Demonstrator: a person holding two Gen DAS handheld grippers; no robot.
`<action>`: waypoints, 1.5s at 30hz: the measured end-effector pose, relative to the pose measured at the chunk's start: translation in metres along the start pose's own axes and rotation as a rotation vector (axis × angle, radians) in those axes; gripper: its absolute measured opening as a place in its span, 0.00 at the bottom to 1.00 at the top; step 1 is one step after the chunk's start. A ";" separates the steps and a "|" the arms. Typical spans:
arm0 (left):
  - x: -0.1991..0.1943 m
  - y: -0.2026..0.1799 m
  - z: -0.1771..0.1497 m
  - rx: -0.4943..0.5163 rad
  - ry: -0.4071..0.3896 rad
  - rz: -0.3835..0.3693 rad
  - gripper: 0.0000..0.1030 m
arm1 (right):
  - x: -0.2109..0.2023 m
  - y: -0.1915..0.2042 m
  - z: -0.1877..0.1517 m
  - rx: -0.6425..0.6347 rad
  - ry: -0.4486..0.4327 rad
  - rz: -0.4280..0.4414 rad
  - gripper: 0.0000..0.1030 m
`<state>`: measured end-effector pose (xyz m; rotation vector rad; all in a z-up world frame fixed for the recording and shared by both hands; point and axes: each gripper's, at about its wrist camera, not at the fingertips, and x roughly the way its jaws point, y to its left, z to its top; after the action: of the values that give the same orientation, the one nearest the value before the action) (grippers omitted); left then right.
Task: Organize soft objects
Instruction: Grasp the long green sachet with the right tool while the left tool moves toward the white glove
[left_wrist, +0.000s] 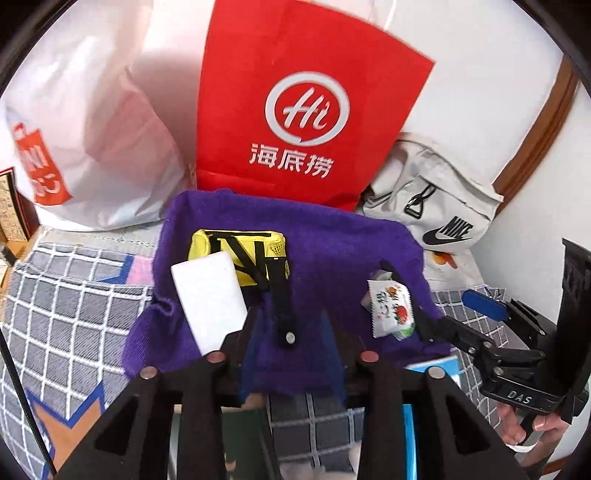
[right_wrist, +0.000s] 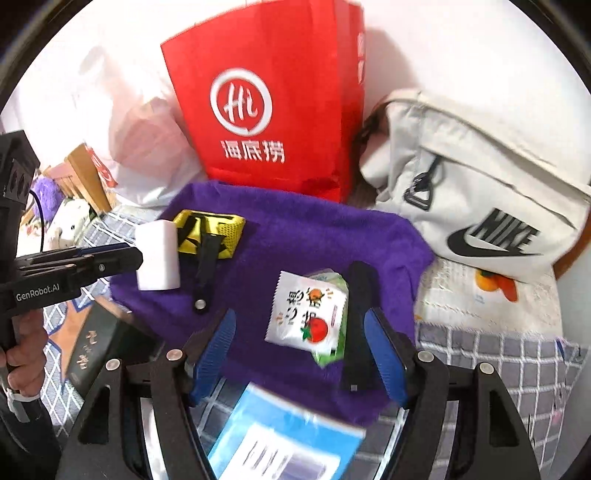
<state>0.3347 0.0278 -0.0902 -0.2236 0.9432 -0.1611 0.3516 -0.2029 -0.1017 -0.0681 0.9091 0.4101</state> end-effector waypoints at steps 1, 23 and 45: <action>-0.008 -0.001 -0.003 -0.001 -0.006 0.009 0.32 | -0.010 0.002 -0.004 0.005 -0.015 -0.002 0.70; -0.104 0.010 -0.124 -0.014 -0.059 0.047 0.33 | -0.112 0.072 -0.141 0.020 -0.084 0.116 0.67; -0.090 0.086 -0.193 -0.136 0.011 0.034 0.33 | -0.013 0.180 -0.201 -0.505 0.131 0.081 0.67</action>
<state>0.1285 0.1088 -0.1520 -0.3317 0.9693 -0.0671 0.1260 -0.0870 -0.1948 -0.5267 0.9208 0.7104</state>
